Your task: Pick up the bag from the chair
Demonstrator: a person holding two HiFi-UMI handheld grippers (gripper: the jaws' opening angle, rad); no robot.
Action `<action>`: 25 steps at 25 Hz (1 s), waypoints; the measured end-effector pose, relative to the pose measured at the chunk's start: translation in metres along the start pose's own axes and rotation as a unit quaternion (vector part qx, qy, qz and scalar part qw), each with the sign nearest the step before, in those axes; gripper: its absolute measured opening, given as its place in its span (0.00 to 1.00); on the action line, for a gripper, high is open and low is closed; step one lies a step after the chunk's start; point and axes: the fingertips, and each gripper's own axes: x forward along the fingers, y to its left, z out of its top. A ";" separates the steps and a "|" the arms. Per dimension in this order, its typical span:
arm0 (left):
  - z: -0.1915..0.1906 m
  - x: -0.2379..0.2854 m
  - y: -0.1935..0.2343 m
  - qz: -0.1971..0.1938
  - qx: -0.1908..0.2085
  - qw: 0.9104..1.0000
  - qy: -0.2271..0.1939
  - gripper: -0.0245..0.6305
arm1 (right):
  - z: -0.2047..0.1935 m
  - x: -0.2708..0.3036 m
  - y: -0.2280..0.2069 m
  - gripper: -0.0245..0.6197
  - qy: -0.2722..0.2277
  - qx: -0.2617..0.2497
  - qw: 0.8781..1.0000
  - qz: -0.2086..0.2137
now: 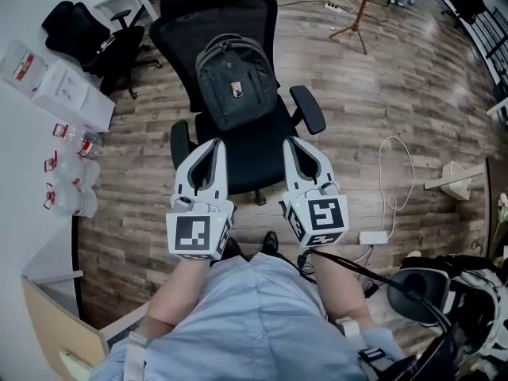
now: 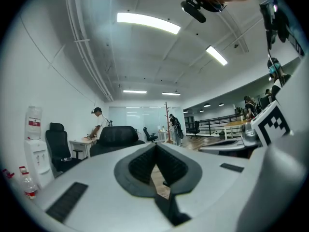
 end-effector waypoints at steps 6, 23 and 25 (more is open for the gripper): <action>-0.007 0.015 0.021 0.028 0.001 1.000 0.005 0.04 | 0.001 0.030 -0.013 0.04 -0.001 0.000 1.000 0.011; -0.026 0.127 0.140 0.057 -0.045 0.997 -0.016 0.04 | 0.012 0.189 -0.024 0.04 0.019 -0.038 0.999 0.021; -0.020 0.141 0.155 0.057 -0.046 0.997 -0.026 0.04 | 0.022 0.208 -0.027 0.04 0.014 -0.046 0.999 0.017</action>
